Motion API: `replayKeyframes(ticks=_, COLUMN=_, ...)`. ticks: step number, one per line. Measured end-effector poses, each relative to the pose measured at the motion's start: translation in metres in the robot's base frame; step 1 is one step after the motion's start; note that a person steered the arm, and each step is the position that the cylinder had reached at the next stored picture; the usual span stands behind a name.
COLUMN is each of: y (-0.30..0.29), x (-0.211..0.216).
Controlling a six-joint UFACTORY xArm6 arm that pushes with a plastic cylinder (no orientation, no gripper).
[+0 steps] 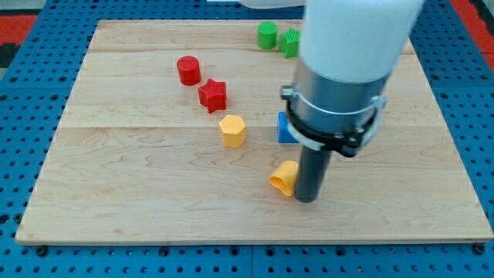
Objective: Place the blue cube to the top right of the yellow heart
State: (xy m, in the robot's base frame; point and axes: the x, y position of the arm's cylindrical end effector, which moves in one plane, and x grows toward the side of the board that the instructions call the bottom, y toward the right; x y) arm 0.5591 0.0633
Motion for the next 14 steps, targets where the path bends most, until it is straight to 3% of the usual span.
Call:
replayKeyframes(ticks=1, y=0.044, x=0.000)
replayKeyframes(ticks=3, y=0.065, x=-0.087)
replayKeyframes(ticks=4, y=0.078, x=-0.097)
replayKeyframes(ticks=5, y=0.158, x=-0.092)
replayKeyframes(ticks=7, y=0.141, x=-0.180)
replayKeyframes(ticks=8, y=0.178, x=-0.186)
replayKeyframes(ticks=9, y=0.240, x=-0.116)
replayKeyframes(ticks=10, y=0.191, x=-0.123)
replayKeyframes(ticks=12, y=0.124, x=-0.190)
replayKeyframes(ticks=13, y=0.213, x=-0.122)
replayKeyframes(ticks=14, y=0.194, x=-0.107)
